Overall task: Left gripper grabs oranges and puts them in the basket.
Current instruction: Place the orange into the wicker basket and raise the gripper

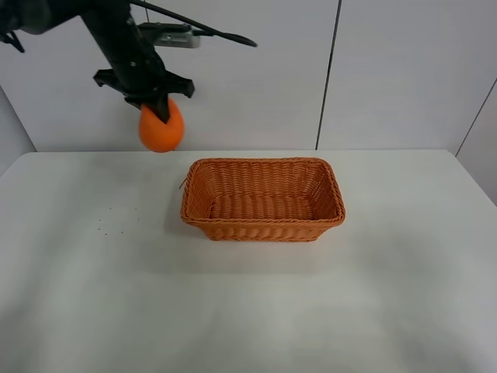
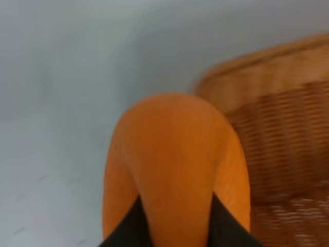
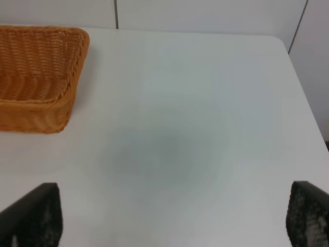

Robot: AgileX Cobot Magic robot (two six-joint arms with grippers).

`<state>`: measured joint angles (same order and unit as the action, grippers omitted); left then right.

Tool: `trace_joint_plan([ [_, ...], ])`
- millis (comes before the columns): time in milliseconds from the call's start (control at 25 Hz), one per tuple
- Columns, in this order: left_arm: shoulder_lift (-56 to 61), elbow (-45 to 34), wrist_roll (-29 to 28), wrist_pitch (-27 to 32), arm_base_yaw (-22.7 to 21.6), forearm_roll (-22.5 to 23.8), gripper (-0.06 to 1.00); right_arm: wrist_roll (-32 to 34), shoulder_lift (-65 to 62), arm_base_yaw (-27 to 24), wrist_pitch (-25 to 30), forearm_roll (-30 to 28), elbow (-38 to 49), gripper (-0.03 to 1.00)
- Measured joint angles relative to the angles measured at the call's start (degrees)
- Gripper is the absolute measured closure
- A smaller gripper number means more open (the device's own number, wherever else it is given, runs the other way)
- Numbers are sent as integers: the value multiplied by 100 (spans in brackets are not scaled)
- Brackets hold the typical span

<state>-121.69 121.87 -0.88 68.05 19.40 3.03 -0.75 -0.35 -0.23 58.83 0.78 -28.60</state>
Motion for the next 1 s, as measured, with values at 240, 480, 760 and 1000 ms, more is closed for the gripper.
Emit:
trace_joint_plan([
  [240,-730,528,-106,-45,904,-15,72,0,0,0,0,0,0,27],
  [480,-1442,569,-111,-626,1446,-22,72,0,0,0,0,0,0,27],
  [760,-1904,569,-229,-671,1520,-128,68,0,0,0,0,0,0,27],
  [1000,-1903,569,-213,-507,1520,-211,21,0,0,0,0,0,0,27],
])
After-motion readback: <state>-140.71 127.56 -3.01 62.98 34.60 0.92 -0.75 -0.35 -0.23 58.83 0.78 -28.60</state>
